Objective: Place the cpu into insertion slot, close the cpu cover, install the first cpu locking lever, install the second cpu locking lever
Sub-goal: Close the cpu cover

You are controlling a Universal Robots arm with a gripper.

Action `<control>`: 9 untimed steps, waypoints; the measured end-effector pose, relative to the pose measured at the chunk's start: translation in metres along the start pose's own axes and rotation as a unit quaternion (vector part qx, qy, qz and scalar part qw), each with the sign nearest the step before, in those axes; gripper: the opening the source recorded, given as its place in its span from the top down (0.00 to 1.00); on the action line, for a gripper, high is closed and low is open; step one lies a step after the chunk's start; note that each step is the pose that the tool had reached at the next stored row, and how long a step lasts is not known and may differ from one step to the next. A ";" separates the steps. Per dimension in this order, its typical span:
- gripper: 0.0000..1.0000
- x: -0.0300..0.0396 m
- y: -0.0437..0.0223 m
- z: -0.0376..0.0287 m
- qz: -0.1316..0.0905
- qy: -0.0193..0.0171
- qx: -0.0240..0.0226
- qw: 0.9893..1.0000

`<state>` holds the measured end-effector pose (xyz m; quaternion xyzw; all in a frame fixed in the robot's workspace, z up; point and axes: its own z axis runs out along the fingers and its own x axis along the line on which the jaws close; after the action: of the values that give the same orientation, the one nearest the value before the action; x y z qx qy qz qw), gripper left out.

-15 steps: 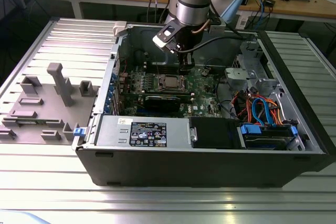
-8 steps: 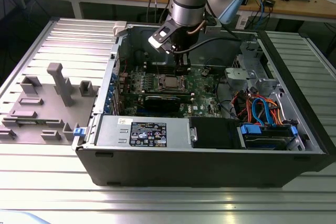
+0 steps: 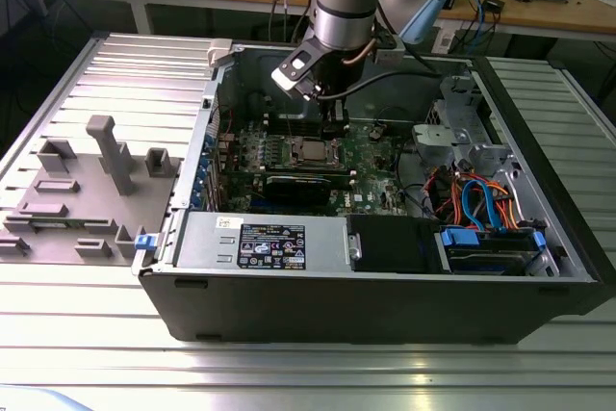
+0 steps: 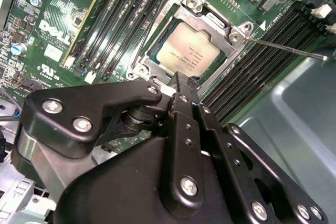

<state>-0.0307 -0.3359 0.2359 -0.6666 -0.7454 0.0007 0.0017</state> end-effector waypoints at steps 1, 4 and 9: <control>0.89 0.0000 0.0000 0.0003 0.000 0.000 0.000 1.000; 0.89 0.0000 -0.0003 0.0012 0.000 0.000 0.000 1.000; 0.89 0.0001 -0.0018 0.0024 0.000 0.000 0.000 1.000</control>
<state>-0.0326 -0.3359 0.2335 -0.6667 -0.7453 0.0007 0.0016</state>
